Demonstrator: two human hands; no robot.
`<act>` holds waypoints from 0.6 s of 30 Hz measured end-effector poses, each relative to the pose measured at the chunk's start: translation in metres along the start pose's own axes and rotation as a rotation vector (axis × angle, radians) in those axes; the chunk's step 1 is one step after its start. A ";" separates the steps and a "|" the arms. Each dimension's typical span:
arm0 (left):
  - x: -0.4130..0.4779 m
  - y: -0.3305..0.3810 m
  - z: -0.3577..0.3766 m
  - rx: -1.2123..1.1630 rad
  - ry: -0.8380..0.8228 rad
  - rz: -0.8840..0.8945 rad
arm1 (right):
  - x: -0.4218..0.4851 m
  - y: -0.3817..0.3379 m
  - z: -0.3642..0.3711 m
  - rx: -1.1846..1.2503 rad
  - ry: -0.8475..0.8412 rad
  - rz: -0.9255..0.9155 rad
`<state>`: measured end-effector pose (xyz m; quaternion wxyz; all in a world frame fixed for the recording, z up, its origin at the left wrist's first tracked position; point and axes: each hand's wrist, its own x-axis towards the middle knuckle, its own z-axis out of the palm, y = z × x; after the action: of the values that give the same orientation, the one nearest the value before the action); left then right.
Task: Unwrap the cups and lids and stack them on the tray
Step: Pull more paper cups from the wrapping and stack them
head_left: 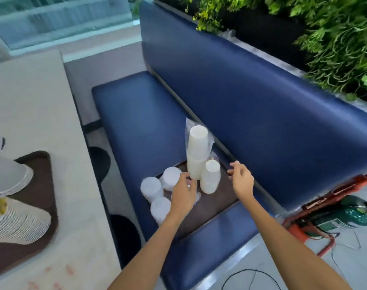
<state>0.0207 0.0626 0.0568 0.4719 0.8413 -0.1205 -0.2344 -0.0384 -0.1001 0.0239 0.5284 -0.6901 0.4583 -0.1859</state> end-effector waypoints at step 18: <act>0.107 -0.019 0.125 0.042 0.055 -0.169 | 0.088 0.064 0.042 0.428 -0.354 0.321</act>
<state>0.0491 -0.0650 -0.0450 0.4357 0.8644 -0.0408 -0.2476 0.0102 -0.1509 -0.0692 0.7557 -0.5036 0.4129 -0.0694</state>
